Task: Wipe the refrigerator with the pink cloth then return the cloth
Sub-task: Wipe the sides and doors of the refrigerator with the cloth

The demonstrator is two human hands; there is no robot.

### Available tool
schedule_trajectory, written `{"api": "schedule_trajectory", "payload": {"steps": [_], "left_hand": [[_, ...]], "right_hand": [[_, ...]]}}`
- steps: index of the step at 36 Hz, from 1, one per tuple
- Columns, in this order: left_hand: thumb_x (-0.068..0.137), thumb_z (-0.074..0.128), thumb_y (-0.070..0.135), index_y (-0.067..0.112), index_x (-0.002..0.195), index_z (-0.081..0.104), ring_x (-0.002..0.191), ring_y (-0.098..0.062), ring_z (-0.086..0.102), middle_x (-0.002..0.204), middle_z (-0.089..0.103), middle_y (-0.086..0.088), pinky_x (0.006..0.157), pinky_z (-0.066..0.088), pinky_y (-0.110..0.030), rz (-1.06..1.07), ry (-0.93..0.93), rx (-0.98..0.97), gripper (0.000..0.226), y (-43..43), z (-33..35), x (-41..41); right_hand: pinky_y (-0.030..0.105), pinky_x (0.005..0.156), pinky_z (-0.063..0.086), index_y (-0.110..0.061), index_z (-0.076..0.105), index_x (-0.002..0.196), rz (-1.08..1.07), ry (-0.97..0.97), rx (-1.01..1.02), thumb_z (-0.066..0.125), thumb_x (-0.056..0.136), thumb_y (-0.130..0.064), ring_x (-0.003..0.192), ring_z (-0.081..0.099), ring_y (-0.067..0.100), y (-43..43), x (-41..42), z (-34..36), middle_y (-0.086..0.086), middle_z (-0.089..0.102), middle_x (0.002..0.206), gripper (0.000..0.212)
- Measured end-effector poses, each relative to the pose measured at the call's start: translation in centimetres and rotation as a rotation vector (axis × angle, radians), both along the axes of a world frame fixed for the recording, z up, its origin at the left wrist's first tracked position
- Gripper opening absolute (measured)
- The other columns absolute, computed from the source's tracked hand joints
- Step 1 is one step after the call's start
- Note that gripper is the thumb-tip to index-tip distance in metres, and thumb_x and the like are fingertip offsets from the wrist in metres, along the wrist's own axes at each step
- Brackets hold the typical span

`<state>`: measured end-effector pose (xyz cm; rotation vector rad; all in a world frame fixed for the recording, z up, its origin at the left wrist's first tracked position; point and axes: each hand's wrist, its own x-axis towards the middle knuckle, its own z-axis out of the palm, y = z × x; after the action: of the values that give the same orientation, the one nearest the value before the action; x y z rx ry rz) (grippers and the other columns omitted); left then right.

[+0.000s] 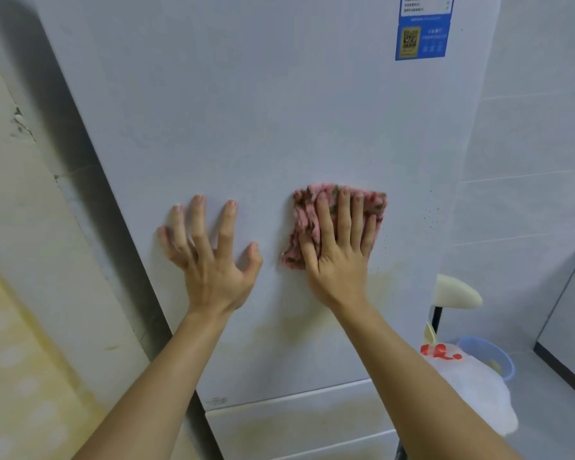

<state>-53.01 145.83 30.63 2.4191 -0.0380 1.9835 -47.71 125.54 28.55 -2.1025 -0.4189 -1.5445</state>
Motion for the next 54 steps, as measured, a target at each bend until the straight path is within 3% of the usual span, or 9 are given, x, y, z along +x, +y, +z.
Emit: {"api": "schedule_trajectory", "payload": {"steps": [4,9,17,26,32,37,42,46,54], "left_hand": [[0.097,0.06,0.048,0.02,0.157,0.045,0.153,-0.046,0.018,0.165,0.024,-0.018,0.118,0.019,-0.075,0.014,-0.006,0.01,0.068,0.1,-0.1,0.2],[0.097,0.058,0.049,0.021,0.158,0.043,0.153,-0.047,0.017,0.165,0.023,-0.019,0.117,0.018,-0.078,0.001,-0.007,-0.005,0.068,-0.4,0.1,0.3],[0.092,0.064,0.048,0.025,0.155,0.045,0.152,-0.048,0.016,0.164,0.023,-0.015,0.117,0.016,-0.079,0.021,0.01,0.006,0.07,-1.4,0.3,0.4],[0.091,0.067,0.05,0.023,0.153,0.049,0.151,-0.049,0.019,0.163,0.027,-0.017,0.115,0.019,-0.079,0.026,-0.001,-0.009,0.07,-1.7,0.2,0.4],[0.09,0.068,0.054,0.021,0.153,0.05,0.152,-0.045,0.02,0.163,0.027,-0.016,0.116,0.018,-0.079,0.032,0.003,-0.014,0.073,-2.4,0.0,0.7],[0.09,0.069,0.057,0.022,0.152,0.052,0.153,-0.043,0.024,0.163,0.028,-0.016,0.116,0.017,-0.079,0.025,0.029,0.011,0.073,-4.3,-0.7,1.0],[0.091,0.068,0.058,0.023,0.151,0.055,0.153,-0.042,0.023,0.164,0.028,-0.016,0.115,0.017,-0.08,0.018,0.03,0.002,0.071,-5.3,-0.6,1.3],[0.091,0.067,0.057,0.023,0.152,0.052,0.153,-0.043,0.023,0.164,0.028,-0.016,0.115,0.016,-0.08,0.027,0.019,-0.006,0.072,-5.7,-0.6,1.5],[0.09,0.066,0.055,0.023,0.154,0.048,0.153,-0.044,0.022,0.164,0.027,-0.018,0.116,0.014,-0.08,0.031,0.007,-0.009,0.073,-6.1,-0.7,1.9]], "right_hand": [[0.052,0.131,0.002,-0.033,0.01,0.169,-0.017,0.019,-0.11,0.048,0.104,-0.046,0.164,0.004,0.027,-1.3,0.1,-6.5,0.002,0.001,0.177,0.076],[0.048,0.131,-0.005,-0.042,0.003,0.167,0.023,0.068,-0.137,0.044,0.103,-0.049,0.164,-0.004,0.019,-2.2,0.3,-5.5,-0.007,-0.007,0.177,0.076],[0.055,0.129,0.006,-0.027,0.02,0.167,-0.01,-0.011,0.062,0.042,0.109,-0.048,0.162,0.011,0.029,-3.2,1.6,4.9,0.011,0.02,0.174,0.066],[0.057,0.13,0.009,-0.025,0.024,0.166,-0.021,-0.084,-0.013,0.043,0.11,-0.045,0.162,0.014,0.032,-3.8,2.0,1.6,0.014,0.024,0.171,0.062],[0.054,0.131,0.002,-0.032,0.014,0.168,-0.023,-0.052,-0.141,0.041,0.11,-0.048,0.164,0.003,0.027,-5.3,2.3,-4.8,0.001,-0.001,0.177,0.066],[0.049,0.13,-0.007,-0.04,0.003,0.167,0.009,0.039,-0.144,0.039,0.106,-0.049,0.163,-0.006,0.02,-5.9,1.9,-3.8,-0.006,-0.01,0.177,0.072],[0.047,0.13,-0.009,-0.035,0.012,0.168,0.037,0.07,-0.044,0.039,0.107,-0.048,0.163,-0.008,0.017,-6.9,2.2,3.1,0.005,0.009,0.176,0.068],[0.05,0.129,-0.008,-0.026,0.021,0.167,0.036,0.064,0.041,0.039,0.108,-0.048,0.163,0.003,0.028,-7.6,2.4,9.0,0.01,0.011,0.176,0.065],[0.051,0.13,-0.005,-0.021,0.024,0.166,0.008,0.007,0.057,0.041,0.109,-0.044,0.162,0.01,0.033,-7.6,2.8,6.6,0.015,0.018,0.174,0.064]]}}
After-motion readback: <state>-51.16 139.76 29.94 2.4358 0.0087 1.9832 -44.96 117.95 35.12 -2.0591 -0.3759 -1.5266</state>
